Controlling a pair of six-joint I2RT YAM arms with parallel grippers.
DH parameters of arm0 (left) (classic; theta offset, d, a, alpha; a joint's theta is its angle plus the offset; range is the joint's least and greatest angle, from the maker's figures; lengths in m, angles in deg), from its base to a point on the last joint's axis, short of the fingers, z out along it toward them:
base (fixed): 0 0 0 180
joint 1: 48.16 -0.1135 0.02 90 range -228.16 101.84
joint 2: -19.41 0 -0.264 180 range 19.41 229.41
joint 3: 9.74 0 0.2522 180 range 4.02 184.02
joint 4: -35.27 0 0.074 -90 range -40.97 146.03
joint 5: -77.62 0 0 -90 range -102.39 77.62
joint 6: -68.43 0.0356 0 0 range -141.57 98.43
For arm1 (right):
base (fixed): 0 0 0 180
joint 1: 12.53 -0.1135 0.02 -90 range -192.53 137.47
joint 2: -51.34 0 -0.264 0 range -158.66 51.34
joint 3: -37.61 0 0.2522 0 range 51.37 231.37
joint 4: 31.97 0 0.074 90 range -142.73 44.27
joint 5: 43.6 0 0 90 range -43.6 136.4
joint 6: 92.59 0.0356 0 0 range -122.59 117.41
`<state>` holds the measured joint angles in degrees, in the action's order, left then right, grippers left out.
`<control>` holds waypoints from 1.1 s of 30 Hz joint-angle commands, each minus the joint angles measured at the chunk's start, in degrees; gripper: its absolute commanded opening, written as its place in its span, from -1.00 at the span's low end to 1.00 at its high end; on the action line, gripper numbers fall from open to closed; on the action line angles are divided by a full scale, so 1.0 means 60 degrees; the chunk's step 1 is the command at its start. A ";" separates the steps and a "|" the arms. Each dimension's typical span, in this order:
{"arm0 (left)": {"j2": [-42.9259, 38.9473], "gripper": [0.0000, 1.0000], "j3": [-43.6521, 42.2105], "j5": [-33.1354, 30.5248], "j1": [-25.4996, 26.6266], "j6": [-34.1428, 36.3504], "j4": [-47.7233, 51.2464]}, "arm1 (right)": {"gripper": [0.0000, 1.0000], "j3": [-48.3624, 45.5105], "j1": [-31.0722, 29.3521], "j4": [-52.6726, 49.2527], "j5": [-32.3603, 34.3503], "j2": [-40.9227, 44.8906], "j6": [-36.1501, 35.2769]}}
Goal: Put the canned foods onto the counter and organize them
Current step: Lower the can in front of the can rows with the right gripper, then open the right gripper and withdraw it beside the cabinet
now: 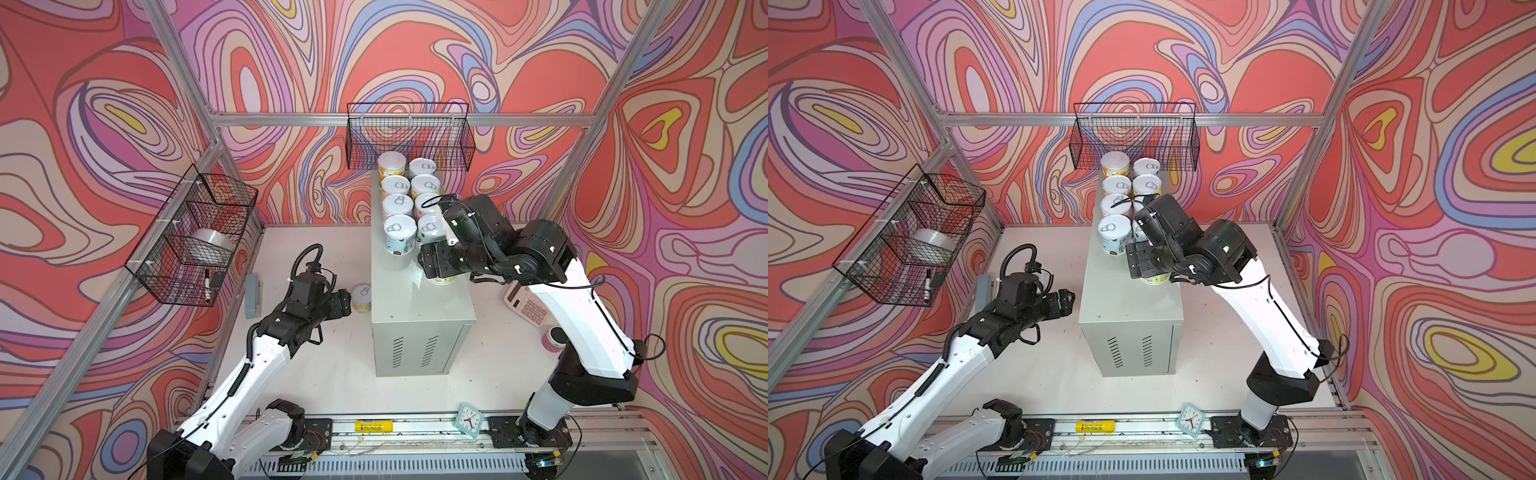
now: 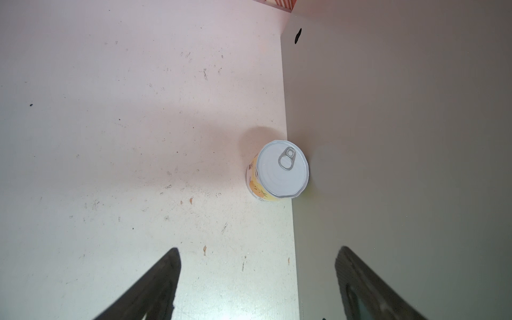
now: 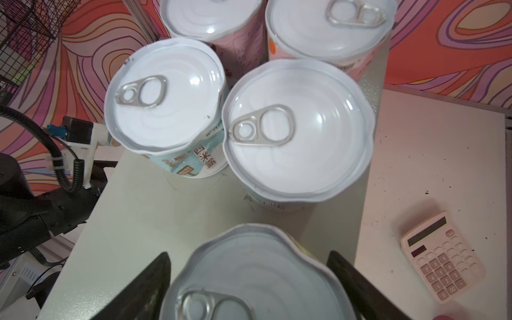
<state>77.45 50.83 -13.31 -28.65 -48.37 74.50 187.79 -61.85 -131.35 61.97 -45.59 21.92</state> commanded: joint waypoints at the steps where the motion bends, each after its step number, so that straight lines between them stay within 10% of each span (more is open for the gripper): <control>1: -0.0087 0.76 -0.0023 -0.0120 0.0038 -0.0058 -0.0044 | 0.82 -0.0193 -0.0060 0.0194 0.0324 0.0389 0.0168; 15: 0.0078 0.76 -0.0084 0.0247 0.0033 -0.0187 -0.0415 | 0.89 -0.2740 -0.0057 0.2374 -0.0397 0.2692 -0.0059; 33: 0.0234 0.74 0.0005 0.0280 0.0044 -0.0133 -0.0446 | 0.51 -0.3781 -0.0060 0.2797 -0.0779 0.2914 0.0289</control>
<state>78.44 50.83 -11.96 -28.65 -48.81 72.97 166.00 -62.01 -116.16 58.19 -28.58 23.28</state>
